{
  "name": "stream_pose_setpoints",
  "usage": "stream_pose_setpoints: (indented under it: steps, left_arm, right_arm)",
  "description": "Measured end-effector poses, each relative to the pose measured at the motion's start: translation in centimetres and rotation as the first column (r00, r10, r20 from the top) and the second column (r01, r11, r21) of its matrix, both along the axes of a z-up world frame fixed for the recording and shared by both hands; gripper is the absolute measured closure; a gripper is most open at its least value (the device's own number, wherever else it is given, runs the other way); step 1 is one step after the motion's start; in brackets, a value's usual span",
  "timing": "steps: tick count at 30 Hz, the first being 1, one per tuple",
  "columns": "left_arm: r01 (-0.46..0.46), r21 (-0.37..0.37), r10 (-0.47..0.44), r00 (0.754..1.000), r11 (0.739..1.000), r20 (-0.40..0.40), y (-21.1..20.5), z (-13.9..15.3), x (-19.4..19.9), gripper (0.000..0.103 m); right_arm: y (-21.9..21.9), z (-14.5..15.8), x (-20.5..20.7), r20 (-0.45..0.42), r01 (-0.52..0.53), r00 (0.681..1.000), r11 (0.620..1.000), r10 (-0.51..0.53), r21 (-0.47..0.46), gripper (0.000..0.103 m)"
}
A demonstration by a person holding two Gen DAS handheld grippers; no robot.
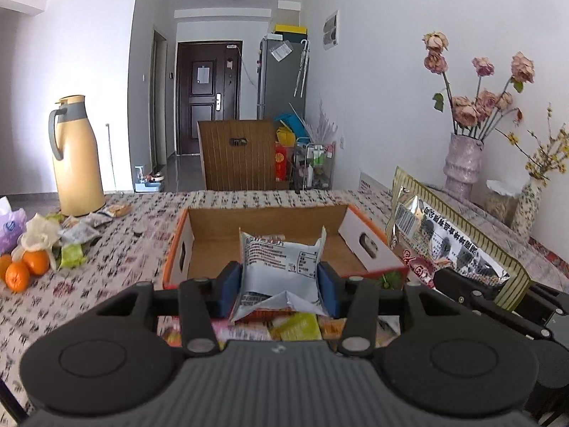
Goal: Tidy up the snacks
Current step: 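Carry both packets over the cardboard box and open both grippers to drop them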
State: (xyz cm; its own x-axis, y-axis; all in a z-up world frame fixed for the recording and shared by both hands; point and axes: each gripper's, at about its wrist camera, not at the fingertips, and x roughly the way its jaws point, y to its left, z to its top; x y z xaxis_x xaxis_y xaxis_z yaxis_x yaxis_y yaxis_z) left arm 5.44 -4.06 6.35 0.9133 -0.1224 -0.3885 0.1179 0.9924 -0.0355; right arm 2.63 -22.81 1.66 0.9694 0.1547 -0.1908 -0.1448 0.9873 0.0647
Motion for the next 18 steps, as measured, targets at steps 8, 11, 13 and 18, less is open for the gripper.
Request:
stream_pose_setpoints:
  steps: [8, 11, 13, 18]
  left_arm:
    - [-0.036, -0.006, 0.036, 0.999, 0.999, 0.002, 0.3, 0.4, 5.6, 0.055]
    - [-0.055, -0.006, 0.055, 0.998, 0.998, -0.007, 0.5, 0.4, 7.7, 0.055]
    - [-0.071, -0.010, 0.071, 0.997, 0.997, -0.014, 0.7, 0.3, 9.1, 0.055]
    - [-0.108, -0.018, 0.108, 0.994, 0.994, -0.033, 1.2, -0.6, 12.1, 0.055]
  right_arm:
    - [1.1, 0.9, 6.6, -0.013, -0.016, 1.000, 1.000, 0.016, 0.000, 0.086]
    - [1.5, 1.1, 9.2, -0.034, -0.024, 0.999, 1.000, 0.024, -0.005, 0.086]
    - [1.7, 1.2, 10.9, -0.048, -0.027, 0.999, 1.000, 0.027, -0.006, 0.086]
    - [2.5, 0.8, 14.2, -0.087, -0.037, 0.996, 0.999, 0.036, -0.013, 0.086]
